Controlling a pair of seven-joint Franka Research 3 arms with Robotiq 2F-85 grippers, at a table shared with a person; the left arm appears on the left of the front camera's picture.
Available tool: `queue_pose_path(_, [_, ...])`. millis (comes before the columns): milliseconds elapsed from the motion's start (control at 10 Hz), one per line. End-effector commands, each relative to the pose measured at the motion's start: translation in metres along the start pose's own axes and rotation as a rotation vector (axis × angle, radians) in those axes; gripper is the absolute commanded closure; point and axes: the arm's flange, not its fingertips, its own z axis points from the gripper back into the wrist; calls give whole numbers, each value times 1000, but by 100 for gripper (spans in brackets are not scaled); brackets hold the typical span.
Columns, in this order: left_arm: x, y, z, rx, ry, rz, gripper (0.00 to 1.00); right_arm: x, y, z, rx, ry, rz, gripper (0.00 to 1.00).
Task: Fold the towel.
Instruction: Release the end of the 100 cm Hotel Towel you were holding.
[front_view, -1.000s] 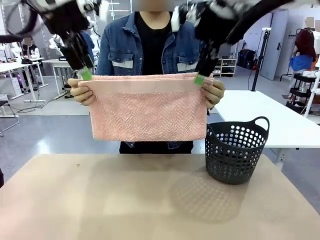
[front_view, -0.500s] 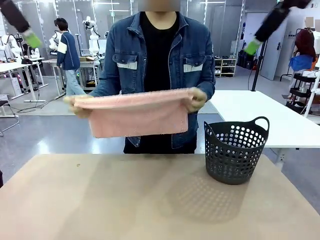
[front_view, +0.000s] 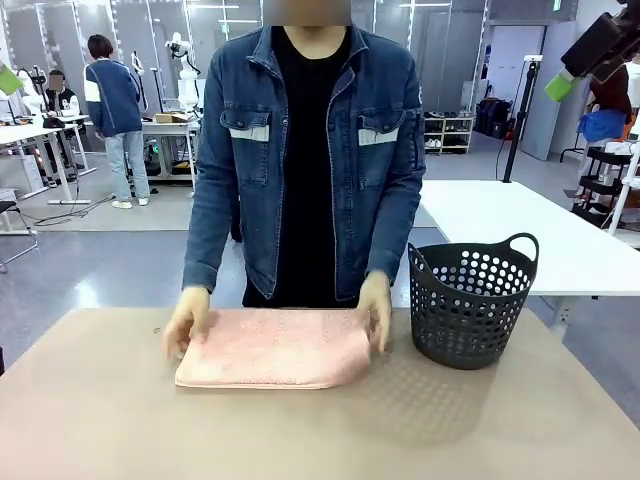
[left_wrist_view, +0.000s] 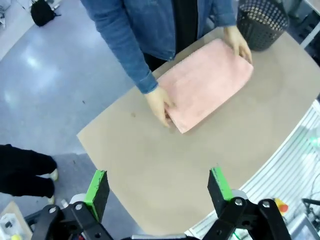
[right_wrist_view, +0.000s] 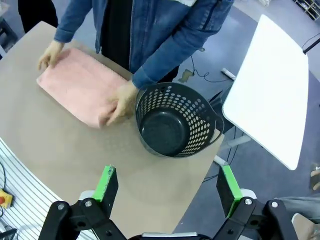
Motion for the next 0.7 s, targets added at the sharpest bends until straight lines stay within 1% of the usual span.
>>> queue_pose_path(0, [3,1,4,-22,-2,8,0,0,-3,2,2,-4,-7,0])
queue_pose_path(600, [3,1,4,-22,-2,8,0,0,-3,2,2,-4,-7,0])
